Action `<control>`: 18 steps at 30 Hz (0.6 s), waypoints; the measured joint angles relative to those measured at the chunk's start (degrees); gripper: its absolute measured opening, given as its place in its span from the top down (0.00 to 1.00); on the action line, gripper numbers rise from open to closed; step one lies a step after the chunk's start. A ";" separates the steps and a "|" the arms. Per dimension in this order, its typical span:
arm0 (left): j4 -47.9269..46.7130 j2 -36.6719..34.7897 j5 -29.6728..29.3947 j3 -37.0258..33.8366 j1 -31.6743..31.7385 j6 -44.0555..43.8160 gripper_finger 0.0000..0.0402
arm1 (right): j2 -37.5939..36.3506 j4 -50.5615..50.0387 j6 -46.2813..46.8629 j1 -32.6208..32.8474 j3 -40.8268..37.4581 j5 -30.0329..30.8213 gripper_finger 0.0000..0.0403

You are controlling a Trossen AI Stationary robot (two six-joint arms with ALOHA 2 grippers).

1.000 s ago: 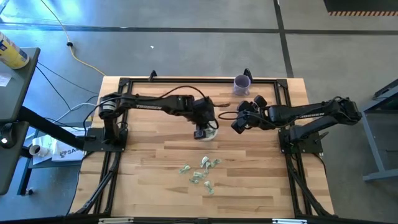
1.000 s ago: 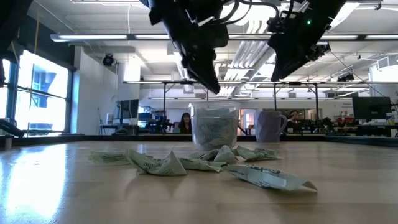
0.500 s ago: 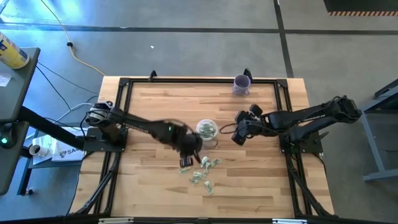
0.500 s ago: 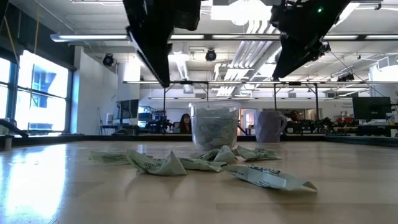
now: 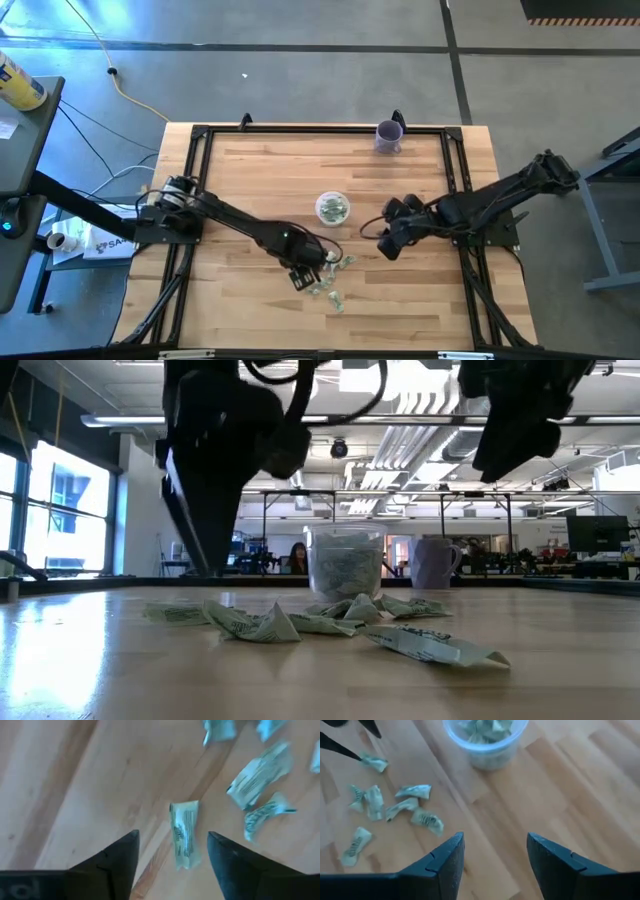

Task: Pick and place Stevia / Truvia into bins
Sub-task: Put the green stevia packet into the transparent container

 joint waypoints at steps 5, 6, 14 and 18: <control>0.10 2.36 0.37 0.00 -0.04 -0.90 0.29 | 0.00 -1.08 4.29 2.71 0.00 0.37 0.48; 0.15 2.93 0.34 0.00 -0.04 -0.86 0.29 | 0.00 -1.06 4.56 3.14 0.00 0.64 0.48; 0.17 6.47 -0.99 0.34 -0.02 -0.63 0.38 | 0.02 -1.06 5.99 4.57 0.00 1.86 0.47; 0.27 6.59 -2.14 0.26 -0.02 -0.44 0.47 | 0.02 -1.23 5.94 4.57 0.00 2.28 0.48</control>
